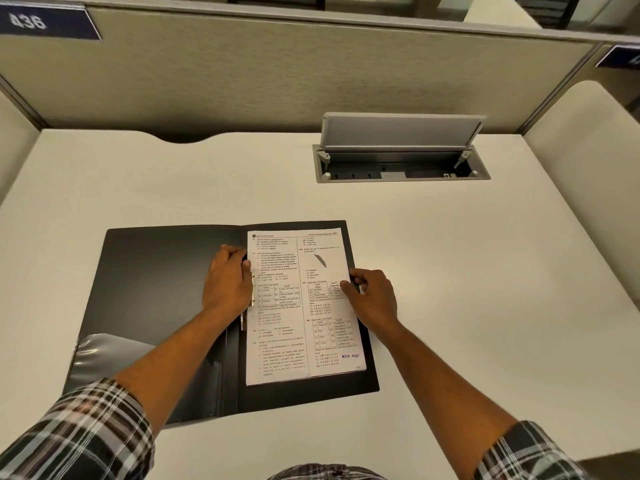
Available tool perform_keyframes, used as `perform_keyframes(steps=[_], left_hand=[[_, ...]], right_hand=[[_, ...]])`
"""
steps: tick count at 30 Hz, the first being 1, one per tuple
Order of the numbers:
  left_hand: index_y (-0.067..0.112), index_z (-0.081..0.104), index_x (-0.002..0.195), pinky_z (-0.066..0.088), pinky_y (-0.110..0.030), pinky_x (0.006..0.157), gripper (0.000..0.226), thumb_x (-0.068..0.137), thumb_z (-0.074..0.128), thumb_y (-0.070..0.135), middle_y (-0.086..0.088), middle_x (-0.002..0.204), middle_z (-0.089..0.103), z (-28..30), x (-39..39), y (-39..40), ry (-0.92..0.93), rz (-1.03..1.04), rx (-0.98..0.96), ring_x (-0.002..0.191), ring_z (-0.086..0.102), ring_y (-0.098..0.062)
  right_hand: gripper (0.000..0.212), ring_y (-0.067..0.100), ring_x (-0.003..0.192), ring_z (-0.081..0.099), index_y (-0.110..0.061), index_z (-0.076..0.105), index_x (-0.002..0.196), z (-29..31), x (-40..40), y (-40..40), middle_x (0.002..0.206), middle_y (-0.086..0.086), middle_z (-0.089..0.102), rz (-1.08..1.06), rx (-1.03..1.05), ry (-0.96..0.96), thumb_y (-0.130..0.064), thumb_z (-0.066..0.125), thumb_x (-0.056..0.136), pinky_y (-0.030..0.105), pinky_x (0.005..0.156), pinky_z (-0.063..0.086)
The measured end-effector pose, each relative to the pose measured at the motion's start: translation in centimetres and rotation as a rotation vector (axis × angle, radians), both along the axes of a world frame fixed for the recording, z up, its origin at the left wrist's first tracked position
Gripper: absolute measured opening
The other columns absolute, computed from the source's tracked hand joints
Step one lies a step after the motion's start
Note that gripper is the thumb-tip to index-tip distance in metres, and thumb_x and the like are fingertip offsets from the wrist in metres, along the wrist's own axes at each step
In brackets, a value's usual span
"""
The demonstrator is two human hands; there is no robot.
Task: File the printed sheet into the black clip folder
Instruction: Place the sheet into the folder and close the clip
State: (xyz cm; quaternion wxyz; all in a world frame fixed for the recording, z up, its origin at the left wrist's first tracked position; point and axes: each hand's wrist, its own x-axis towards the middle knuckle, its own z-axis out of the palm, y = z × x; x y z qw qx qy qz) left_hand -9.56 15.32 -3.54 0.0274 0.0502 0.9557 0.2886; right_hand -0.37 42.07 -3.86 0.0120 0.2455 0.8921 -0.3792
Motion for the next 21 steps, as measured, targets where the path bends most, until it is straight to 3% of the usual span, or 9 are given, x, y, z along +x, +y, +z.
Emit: perform_keyframes(steps=[16, 21], left_hand=[[0.012, 0.056, 0.129, 0.049, -0.039, 0.098, 0.036, 0.102, 0.042, 0.031, -0.005, 0.130, 0.052, 0.3, 0.0, 0.1, -0.018, 0.013, -0.016, 0.120, 0.050, -0.023], [0.011, 0.049, 0.137, 0.047, -0.042, 0.103, 0.040, 0.100, 0.046, 0.028, -0.005, 0.139, 0.047, 1.0, 0.7, -0.7, -0.028, 0.008, 0.005, 0.126, 0.048, -0.025]], right_hand=[[0.044, 0.019, 0.109, 0.065, -0.029, 0.064, 0.124, 0.4, 0.0, -0.2, 0.123, -0.004, 0.065, -0.022, -0.045, -0.024, -0.052, 0.071, 0.087, 0.041, 0.093, 0.060], [0.024, 0.017, 0.099, 0.065, -0.028, 0.063, 0.111, 1.7, 0.3, -1.1, 0.113, -0.007, 0.064, -0.124, -0.103, 0.069, -0.040, 0.071, 0.091, 0.034, 0.088, 0.059]])
